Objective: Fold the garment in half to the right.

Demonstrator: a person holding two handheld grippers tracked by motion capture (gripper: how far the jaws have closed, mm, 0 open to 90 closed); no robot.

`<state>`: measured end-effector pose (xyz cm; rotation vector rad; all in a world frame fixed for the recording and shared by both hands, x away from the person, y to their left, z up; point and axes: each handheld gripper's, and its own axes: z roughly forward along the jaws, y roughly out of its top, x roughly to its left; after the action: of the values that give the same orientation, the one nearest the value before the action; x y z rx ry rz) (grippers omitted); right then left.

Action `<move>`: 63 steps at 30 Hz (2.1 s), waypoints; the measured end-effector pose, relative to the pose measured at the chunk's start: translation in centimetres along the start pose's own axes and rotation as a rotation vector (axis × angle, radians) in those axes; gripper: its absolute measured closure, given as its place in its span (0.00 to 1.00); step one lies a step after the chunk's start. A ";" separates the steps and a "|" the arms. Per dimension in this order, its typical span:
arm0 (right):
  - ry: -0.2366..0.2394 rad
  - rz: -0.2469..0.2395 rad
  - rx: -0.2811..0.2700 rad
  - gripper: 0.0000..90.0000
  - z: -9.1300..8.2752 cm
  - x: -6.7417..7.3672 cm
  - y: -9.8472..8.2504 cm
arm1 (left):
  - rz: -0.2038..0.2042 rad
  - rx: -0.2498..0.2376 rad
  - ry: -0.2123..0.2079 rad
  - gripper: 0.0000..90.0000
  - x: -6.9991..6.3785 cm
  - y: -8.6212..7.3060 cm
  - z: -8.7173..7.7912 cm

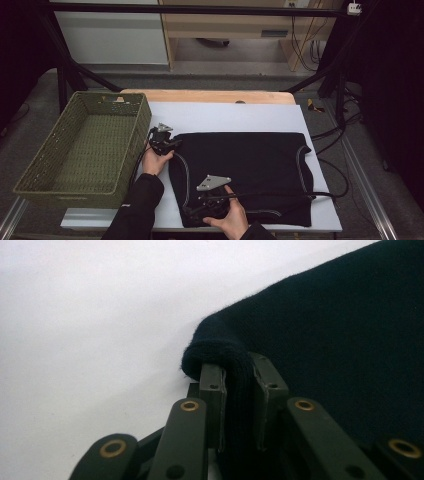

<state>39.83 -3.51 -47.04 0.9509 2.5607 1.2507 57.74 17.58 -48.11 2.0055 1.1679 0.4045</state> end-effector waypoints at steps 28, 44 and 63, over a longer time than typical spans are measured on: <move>-0.118 -0.146 0.074 0.39 2.2 3.5 -0.3 | -0.008 -0.005 0.000 0.87 0.0 -0.1 0.0; -0.155 -0.123 0.089 0.81 1.6 2.7 0.0 | -0.046 0.002 -0.008 0.90 0.0 0.0 -0.1; -0.044 0.004 0.092 0.85 0.9 1.0 0.6 | -0.096 0.005 -0.023 0.92 0.3 0.6 -1.0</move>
<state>39.69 -2.03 -46.99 0.9893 2.6029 1.1090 57.69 18.12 -47.07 1.9448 1.2458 0.3295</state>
